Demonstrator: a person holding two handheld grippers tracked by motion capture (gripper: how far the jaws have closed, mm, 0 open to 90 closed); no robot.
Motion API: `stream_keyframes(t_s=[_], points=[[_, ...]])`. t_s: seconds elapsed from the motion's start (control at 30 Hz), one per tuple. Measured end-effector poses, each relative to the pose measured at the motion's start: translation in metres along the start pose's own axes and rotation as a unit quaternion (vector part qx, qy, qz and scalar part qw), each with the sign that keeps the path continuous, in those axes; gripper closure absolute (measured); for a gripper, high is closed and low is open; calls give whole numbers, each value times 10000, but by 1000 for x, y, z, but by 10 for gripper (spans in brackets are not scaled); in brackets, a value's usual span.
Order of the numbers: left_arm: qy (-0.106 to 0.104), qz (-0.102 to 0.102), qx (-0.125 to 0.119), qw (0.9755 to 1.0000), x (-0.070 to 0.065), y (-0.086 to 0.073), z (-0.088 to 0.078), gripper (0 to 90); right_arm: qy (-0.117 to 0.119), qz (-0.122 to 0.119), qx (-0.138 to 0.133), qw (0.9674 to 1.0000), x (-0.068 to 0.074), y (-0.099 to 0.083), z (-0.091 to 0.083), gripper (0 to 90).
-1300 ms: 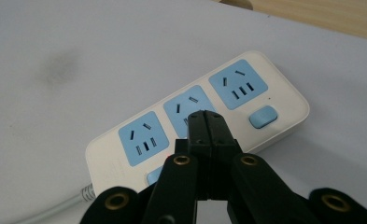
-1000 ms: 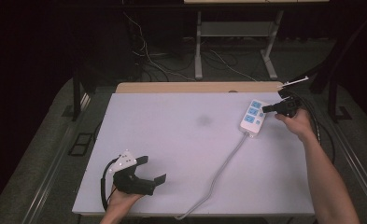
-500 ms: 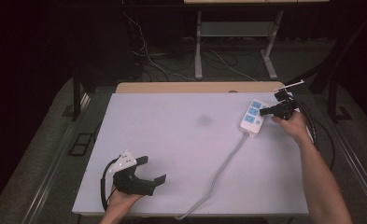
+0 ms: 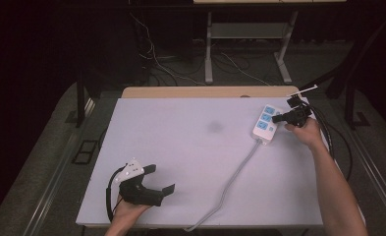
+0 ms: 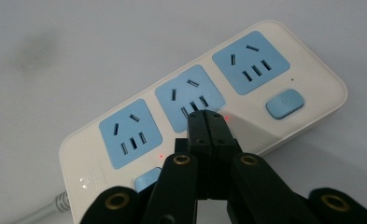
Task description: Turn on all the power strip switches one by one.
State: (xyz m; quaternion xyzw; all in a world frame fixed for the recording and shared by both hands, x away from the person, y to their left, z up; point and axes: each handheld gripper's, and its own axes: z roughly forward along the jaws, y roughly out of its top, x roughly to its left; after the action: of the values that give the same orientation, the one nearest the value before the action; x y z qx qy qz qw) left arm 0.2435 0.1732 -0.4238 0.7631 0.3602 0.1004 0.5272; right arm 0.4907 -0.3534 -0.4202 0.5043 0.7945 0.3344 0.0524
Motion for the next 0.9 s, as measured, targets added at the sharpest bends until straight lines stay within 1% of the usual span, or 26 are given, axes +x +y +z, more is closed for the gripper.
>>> stream_keyframes(t_s=[0.03, 0.1, 0.2, 0.23, 0.27, 0.37, 0.43, 0.47, 0.57, 0.63, 0.73, 0.77, 0.9], points=[[-6, -1, 2, 10000, 0, 0, 0, 0, -35, -10, -53, 10000, 1, 0, 1, 900], [-6, -6, 9, 10000, 0, 0, 0, 0, -40, 28, -58, 10000, 1, 0, 2, 900], [7, 5, -7, 10000, 0, 0, -1, 0, 14, 9, 5, 10000, 0, 2, 2, 900], [11, 3, -6, 10000, 1, 0, -1, 0, -66, -51, 47, 10000, 0, 2, 2, 900], [14, -10, -6, 10000, 1, 0, -2, 0, -66, -45, 24, 10000, 0, 2, 2, 900], [34, -11, -16, 10000, 2, 0, -3, 0, 2, -72, -37, 10000, -2, 0, 2, 900], [40, -19, -23, 10000, 2, 0, -3, 0, 108, 22, -139, 9998, -4, -3, 2, 900], [38, -31, -25, 10000, 3, 0, -3, 0, 117, 32, -171, 9998, -5, -4, 2, 900], [42, -44, -14, 10000, 3, 0, -2, 0, 15, -65, -180, 9998, -2, -4, 2, 900], [21, -13, -3, 10000, 1, 0, -1, 0, -19, -83, -185, 9998, -1, -4, 2, 900], [21, -20, -11, 10000, 0, 0, -1, 0, -64, -94, -157, 9998, 1, -3, 2, 900], [22, -25, -6, 10000, 0, 0, 0, 0, -107, -82, -124, 9998, 2, -2, 1, 900], [30, -46, -34, 10000, 2, 0, -1, 0, -91, -12, -112, 9999, 2, -1, 0, 900]])
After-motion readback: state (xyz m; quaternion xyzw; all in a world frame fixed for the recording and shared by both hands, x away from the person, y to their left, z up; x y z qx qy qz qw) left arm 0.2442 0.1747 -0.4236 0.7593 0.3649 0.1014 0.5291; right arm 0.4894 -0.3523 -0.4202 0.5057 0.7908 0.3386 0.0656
